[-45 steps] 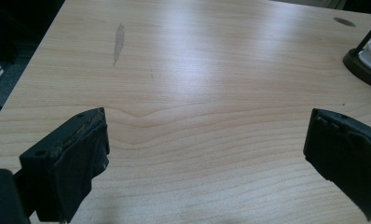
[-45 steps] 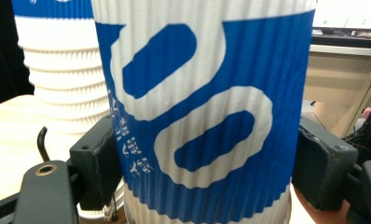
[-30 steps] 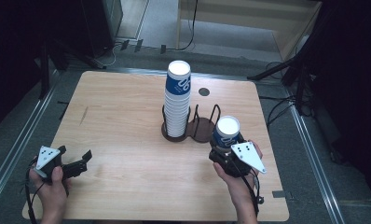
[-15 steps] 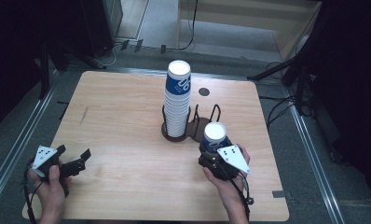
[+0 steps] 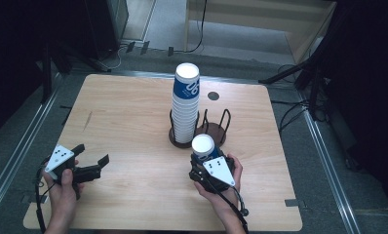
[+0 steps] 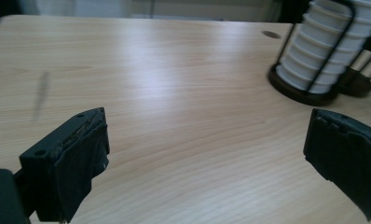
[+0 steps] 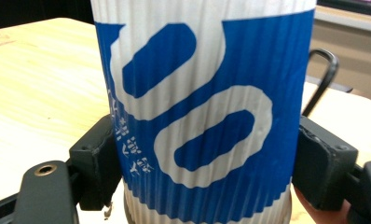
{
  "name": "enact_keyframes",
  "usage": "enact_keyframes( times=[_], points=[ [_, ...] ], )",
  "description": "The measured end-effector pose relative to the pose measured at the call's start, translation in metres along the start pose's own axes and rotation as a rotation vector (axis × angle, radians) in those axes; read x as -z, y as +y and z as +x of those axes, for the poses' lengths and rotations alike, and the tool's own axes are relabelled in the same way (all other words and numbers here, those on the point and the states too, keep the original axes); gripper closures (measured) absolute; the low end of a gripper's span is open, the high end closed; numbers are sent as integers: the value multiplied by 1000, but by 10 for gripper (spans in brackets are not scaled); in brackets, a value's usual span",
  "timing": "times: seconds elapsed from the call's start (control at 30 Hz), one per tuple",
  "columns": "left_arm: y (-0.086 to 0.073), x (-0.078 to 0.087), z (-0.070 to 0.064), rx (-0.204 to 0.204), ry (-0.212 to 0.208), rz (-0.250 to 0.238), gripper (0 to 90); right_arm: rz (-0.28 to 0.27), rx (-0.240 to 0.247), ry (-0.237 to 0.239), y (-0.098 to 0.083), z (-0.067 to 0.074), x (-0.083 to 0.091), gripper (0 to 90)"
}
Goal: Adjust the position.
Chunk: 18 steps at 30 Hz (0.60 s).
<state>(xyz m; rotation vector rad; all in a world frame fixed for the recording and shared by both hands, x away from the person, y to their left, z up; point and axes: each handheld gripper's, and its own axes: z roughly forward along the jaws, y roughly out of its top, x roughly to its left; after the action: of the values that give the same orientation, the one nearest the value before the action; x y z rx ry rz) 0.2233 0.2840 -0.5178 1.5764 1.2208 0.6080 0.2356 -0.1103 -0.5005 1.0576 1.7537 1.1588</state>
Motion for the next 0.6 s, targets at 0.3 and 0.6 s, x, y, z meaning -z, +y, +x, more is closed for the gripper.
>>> enact_keyframes(
  times=[0.3,0.6],
  points=[
    [15,-7,-39,-26,-107,32,9,8,91,21,-4,26,-3,201],
    [27,-11,-74,-77,-249,63,11,13,174,33,-10,44,-3,201]
  ],
)
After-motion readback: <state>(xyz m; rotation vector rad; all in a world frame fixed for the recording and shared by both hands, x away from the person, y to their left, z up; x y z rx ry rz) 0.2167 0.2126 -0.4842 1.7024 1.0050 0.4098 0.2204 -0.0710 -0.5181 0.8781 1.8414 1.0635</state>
